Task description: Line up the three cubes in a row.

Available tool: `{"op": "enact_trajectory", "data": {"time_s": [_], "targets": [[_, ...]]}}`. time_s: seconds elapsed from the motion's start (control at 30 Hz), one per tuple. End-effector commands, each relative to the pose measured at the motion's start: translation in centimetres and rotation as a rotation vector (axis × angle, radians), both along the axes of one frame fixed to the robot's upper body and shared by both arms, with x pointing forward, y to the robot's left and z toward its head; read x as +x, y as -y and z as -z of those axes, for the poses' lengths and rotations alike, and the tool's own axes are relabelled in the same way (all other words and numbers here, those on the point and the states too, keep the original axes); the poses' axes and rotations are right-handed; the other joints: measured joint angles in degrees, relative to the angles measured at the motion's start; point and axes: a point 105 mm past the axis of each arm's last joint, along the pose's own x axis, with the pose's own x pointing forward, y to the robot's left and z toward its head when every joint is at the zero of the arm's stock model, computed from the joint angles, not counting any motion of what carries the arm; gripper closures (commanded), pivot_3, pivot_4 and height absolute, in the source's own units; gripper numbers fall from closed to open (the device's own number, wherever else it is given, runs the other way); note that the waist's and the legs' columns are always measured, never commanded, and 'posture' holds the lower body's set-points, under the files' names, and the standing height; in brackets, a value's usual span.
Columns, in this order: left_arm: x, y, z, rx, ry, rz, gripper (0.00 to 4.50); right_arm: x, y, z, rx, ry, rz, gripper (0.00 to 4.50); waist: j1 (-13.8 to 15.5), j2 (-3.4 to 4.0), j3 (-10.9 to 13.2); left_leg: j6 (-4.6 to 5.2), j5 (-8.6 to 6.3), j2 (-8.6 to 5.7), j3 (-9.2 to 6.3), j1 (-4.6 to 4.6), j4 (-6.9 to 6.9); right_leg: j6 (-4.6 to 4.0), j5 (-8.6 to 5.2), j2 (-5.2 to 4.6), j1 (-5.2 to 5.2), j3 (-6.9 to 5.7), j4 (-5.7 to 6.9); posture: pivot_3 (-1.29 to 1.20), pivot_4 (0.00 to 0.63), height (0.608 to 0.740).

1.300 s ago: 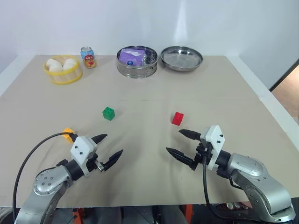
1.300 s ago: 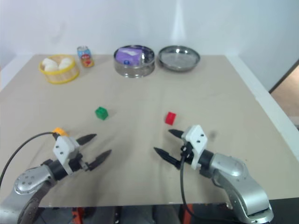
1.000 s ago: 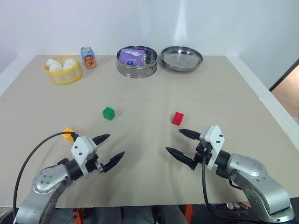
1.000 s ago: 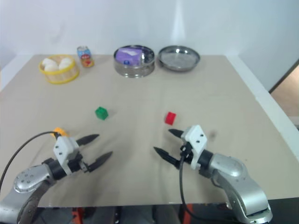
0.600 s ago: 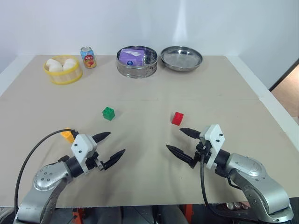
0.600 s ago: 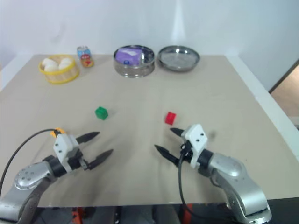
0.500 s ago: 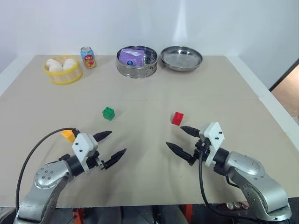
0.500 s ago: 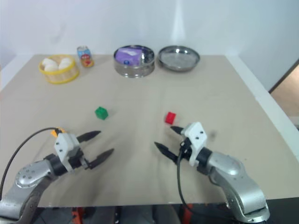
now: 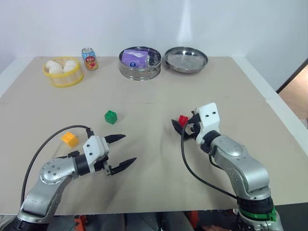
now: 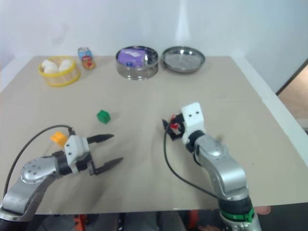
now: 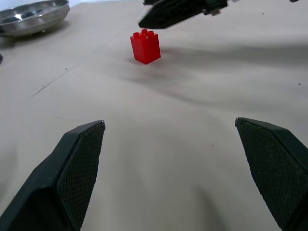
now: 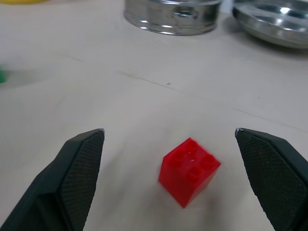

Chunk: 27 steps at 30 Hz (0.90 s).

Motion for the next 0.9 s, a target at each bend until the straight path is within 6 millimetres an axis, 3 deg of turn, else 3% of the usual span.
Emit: {"op": "enact_trajectory", "data": {"time_s": [0.03, 0.4, 0.67, 0.9], "targets": [[0.0, 0.1, -0.7, 0.008, 0.038, 0.017, 0.01, 0.8, -0.4, -0.3, -0.022, 0.021, 0.026, 0.00, -0.13, 0.00, 0.00, 0.01, 0.00, 0.00, 0.00, 0.00, 0.00, 0.00, 0.00, 0.00, 0.00, 0.00, 0.00, 0.00, 0.150, 0.740], [0.2, 0.6, -0.7, 0.005, 0.036, 0.031, 0.01, 2.0, 0.1, 1.5, -0.033, -0.060, 0.145, 0.00, -0.56, 0.00, 0.00, 0.03, 0.02, 0.02, 0.01, 0.01, -0.01, 0.02, 0.04, 0.05, -0.02, 0.03, 0.02, 0.00, 0.150, 0.740], [0.1, 0.7, -0.3, 0.011, 0.032, 0.024, 0.01, 2.7, -0.9, 2.9, 0.005, -0.136, 0.180, 0.00, -0.59, 0.00, 0.00, 0.04, 0.02, 0.01, 0.01, 0.00, -0.01, 0.04, 0.06, 0.05, -0.03, 0.06, 0.02, 0.00, 0.150, 0.740], [-0.3, 0.4, 0.0, 0.030, 0.028, 0.013, 0.01, 3.4, -0.8, 3.0, 0.054, -0.159, 0.237, 0.00, -0.60, 0.01, 0.00, 0.06, 0.03, 0.02, 0.01, -0.03, -0.03, 0.02, 0.07, 0.07, -0.10, 0.07, 0.03, 0.00, 0.150, 0.740]]}}
